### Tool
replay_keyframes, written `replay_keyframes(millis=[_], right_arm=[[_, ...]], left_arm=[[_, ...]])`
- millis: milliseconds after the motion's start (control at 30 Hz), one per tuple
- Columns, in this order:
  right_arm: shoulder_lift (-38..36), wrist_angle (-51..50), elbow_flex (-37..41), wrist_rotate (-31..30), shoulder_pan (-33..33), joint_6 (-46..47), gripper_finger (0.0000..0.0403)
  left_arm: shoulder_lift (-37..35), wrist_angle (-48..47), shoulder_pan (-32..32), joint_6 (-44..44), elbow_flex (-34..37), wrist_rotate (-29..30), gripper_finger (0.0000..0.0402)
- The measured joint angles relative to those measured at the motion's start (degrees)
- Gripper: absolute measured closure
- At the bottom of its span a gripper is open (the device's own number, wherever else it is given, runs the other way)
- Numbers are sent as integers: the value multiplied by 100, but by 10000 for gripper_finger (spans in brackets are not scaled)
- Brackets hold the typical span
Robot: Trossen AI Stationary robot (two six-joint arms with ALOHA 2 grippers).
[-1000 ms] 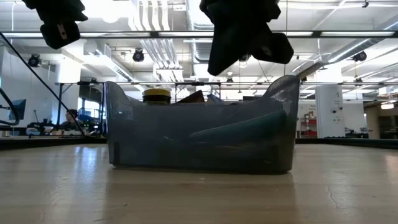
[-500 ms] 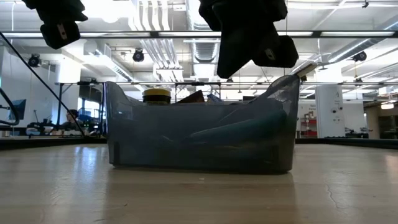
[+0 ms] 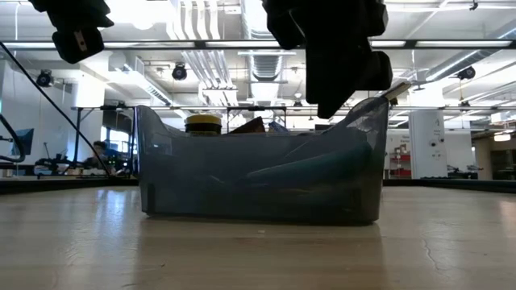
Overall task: Pick & Place Food Item
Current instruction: Put the silver spoon into the black bin
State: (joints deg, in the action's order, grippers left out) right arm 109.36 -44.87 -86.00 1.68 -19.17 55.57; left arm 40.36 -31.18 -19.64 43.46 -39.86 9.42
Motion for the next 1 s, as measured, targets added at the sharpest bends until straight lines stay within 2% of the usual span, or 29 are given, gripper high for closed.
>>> replay_keyframes(millis=[167, 333, 467, 600, 800, 900, 1000], right_arm=[[-2, 11, -46, 29, 89, -27, 220], [-11, 6, -61, 42, 115, -24, 195], [74, -144, -76, 127, 137, -6, 194], [463, -217, -244, 572, 154, 25, 193], [1132, -1130, -1125, 446, 142, -243, 199], [1418, -1484, -1572, 403, 148, -540, 222], [1611, -1642, -1874, 416, 141, -749, 267]], left_arm=[[-2, 0, 0, 0, 0, 1, 335], [-2, 0, -1, 0, 0, 0, 335], [-2, 1, 0, 0, 0, 0, 335], [-2, 0, -2, 0, 0, -1, 335], [-2, 0, -2, 0, 0, -1, 335], [-1, 1, -1, 0, 0, -1, 335], [-2, 0, -2, 0, 0, -1, 335]])
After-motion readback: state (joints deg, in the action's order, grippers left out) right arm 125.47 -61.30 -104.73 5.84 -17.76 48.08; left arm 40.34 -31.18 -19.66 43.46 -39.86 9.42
